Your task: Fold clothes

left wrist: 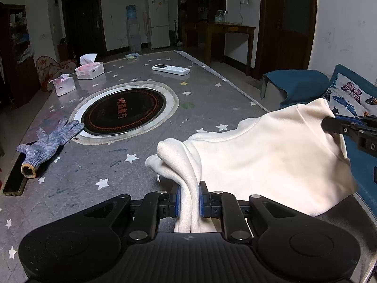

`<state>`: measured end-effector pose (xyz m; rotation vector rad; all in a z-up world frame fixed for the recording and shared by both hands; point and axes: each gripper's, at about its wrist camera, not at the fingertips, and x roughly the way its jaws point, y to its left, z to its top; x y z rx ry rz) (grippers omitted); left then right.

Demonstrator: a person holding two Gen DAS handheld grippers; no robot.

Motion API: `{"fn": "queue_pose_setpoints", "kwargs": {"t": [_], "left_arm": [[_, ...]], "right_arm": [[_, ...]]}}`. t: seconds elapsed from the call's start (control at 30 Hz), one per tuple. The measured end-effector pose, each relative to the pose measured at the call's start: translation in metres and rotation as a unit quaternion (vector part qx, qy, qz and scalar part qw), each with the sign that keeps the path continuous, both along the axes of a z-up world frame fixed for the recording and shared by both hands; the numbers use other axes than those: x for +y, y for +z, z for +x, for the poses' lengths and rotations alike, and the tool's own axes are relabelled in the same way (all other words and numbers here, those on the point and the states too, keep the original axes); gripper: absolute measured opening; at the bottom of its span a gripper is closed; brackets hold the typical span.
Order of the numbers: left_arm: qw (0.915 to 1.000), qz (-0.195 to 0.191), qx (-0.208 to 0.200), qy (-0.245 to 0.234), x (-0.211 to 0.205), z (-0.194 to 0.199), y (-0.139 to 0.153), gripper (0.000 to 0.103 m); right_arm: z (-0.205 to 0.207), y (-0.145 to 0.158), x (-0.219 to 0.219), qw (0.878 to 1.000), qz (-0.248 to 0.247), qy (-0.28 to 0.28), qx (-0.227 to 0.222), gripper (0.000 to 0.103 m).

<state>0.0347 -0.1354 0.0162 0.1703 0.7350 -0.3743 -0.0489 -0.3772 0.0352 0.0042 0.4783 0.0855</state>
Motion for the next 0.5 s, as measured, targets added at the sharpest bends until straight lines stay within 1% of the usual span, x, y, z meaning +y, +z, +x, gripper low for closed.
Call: {"fn": "queue_pose_setpoints", "kwargs": {"t": [0.5], "left_arm": [[0.9998, 0.007, 0.018, 0.001, -0.004, 0.013, -0.014, 0.016]], "right_arm": [[0.020, -0.018, -0.009, 1.000, 0.003, -0.012, 0.025, 0.009]]}}
